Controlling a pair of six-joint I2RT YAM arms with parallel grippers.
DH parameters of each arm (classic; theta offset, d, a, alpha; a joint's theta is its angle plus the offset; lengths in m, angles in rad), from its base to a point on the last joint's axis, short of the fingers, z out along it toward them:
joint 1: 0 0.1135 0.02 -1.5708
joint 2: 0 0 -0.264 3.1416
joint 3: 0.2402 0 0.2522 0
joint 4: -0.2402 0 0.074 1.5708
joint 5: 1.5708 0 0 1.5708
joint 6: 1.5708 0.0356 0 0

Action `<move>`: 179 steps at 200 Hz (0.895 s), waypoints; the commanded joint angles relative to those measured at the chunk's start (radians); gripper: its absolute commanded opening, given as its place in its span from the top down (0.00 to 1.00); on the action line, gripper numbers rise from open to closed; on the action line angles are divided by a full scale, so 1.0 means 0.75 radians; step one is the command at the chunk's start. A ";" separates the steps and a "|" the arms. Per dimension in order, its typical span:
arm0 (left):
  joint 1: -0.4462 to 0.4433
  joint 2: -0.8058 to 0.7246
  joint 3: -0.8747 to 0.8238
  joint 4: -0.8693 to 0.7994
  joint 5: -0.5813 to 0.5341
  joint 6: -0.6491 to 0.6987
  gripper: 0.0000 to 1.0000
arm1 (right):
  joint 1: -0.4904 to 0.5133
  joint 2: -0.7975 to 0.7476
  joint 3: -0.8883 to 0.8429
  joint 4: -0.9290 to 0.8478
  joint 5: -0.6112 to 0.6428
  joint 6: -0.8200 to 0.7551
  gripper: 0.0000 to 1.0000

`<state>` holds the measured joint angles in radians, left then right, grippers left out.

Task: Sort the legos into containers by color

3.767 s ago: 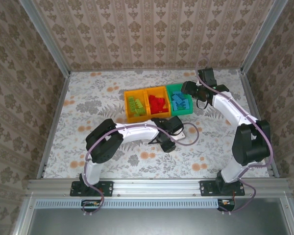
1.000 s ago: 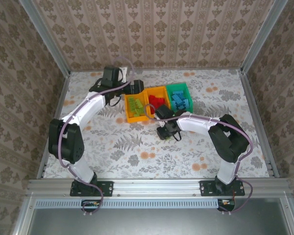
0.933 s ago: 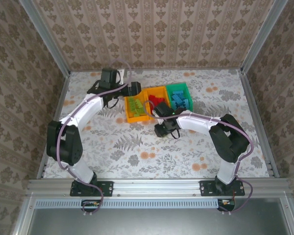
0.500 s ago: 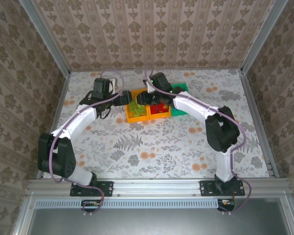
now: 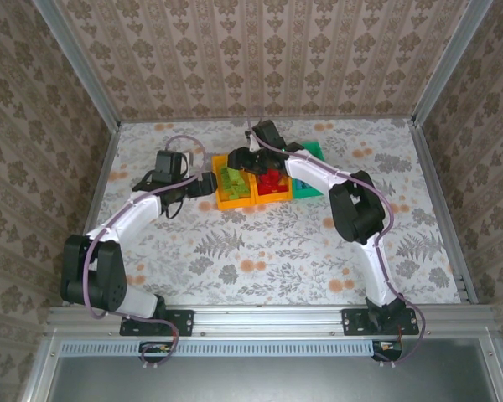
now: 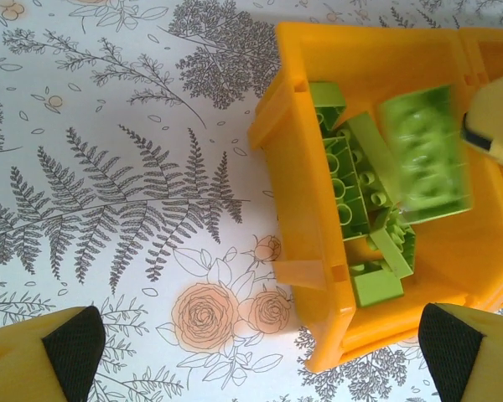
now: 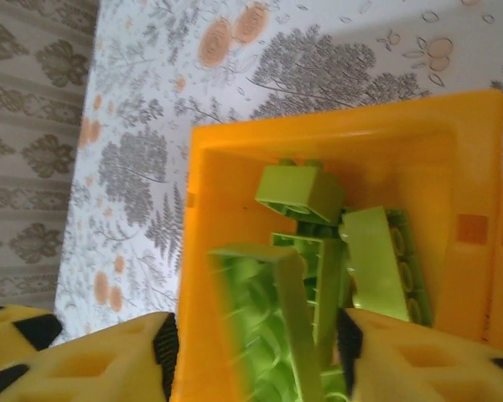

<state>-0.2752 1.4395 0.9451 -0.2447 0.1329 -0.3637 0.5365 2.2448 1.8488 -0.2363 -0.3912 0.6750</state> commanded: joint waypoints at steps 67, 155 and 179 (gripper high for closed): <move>0.025 -0.053 -0.042 -0.009 -0.087 -0.005 0.00 | -0.040 -0.454 -0.324 -0.002 0.116 -0.190 0.00; 0.058 -0.297 -0.327 0.109 -0.566 0.168 0.00 | -0.451 -1.270 -1.601 0.628 0.976 -0.872 0.00; 0.084 -0.327 -0.380 0.162 -0.632 0.217 0.00 | -0.499 -1.203 -1.804 1.019 1.010 -0.898 0.00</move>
<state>-0.2333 1.2259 0.6910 -0.1848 -0.2333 -0.2707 0.1802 1.2972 0.6186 0.1951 0.2722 0.0860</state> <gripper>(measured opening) 0.999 0.996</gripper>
